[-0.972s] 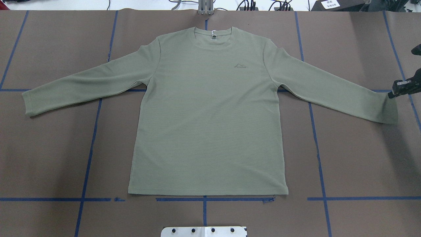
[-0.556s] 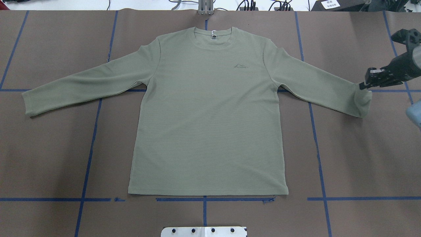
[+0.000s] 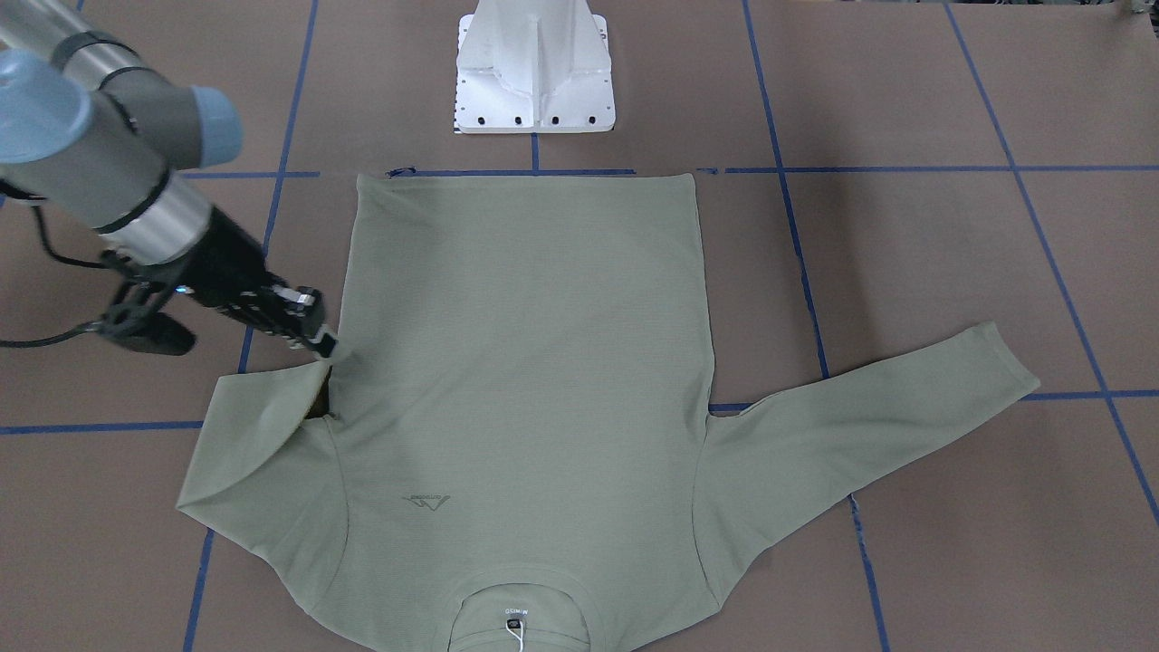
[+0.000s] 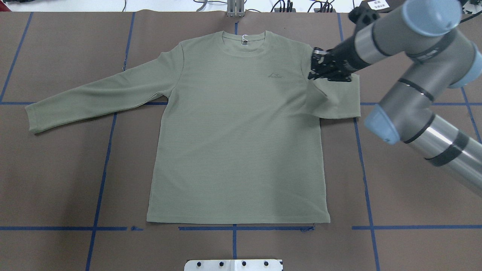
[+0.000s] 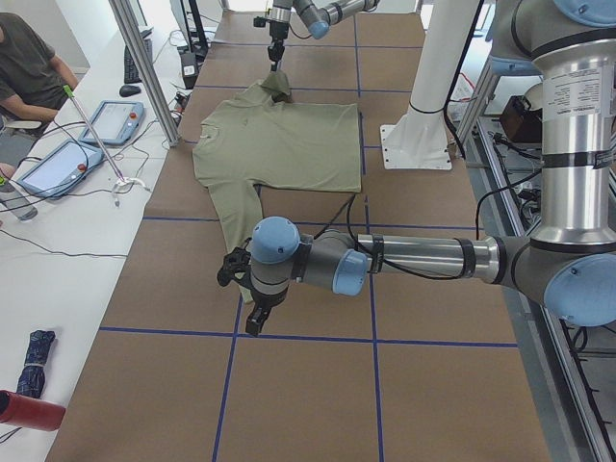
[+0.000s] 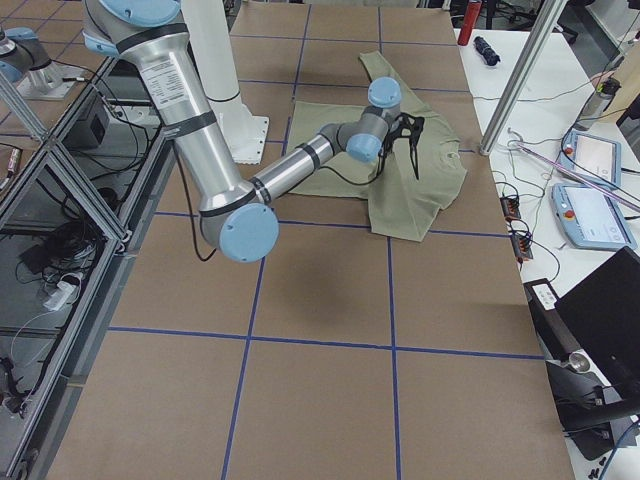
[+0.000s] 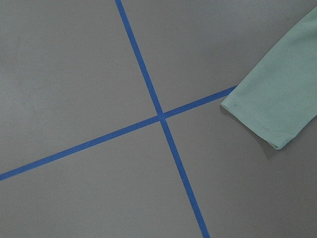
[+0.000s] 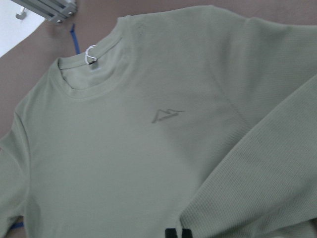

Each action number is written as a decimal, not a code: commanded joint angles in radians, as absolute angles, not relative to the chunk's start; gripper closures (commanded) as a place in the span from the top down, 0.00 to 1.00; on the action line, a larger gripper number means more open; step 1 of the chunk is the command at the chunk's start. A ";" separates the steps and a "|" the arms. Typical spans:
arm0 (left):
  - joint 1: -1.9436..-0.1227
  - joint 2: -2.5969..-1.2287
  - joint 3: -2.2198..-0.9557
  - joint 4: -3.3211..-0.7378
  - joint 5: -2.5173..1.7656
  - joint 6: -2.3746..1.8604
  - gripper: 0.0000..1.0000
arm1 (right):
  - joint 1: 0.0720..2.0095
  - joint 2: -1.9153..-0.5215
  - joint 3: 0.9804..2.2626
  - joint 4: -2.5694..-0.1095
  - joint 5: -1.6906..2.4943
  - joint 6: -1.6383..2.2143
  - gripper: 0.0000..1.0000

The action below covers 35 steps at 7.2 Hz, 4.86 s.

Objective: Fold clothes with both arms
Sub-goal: 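Grasp the sleeve cuff farthest from the left arm with the right gripper, then carry the held sleeve across the shirt toward the left arm's side, then release the sleeve and withdraw the right gripper toward its side, then grasp the other sleeve cuff with the left gripper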

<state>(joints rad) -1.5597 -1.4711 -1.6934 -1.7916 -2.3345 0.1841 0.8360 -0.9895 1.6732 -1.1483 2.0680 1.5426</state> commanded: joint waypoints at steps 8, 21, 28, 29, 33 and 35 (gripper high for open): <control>-1.560 -1.470 -1.689 -1.792 -2.336 0.184 1.00 | 0.577 -0.387 1.079 -1.129 1.626 1.704 0.00; -1.298 -1.526 -1.545 -2.114 -2.379 -0.332 0.98 | 0.696 -0.683 1.310 -1.045 1.840 1.681 0.99; -1.216 -1.744 -1.218 -2.186 -2.379 -0.394 0.72 | 0.914 -1.231 1.678 -1.022 2.062 1.483 0.99; -1.215 -1.752 -1.201 -2.186 -2.378 -0.394 0.68 | 0.914 -1.236 1.681 -1.022 2.059 1.483 0.99; -1.184 -1.787 -1.154 -2.187 -2.379 -0.394 0.61 | 0.913 -1.236 1.684 -1.022 2.056 1.485 0.99; -1.175 -1.808 -1.137 -2.187 -2.376 -0.390 0.61 | 0.911 -1.235 1.684 -1.023 2.056 1.485 0.99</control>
<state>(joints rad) -1.1816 -1.7960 -1.1488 -2.1873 -2.3779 -0.3916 0.9118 -1.2361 1.6840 -1.0226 2.0557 1.4847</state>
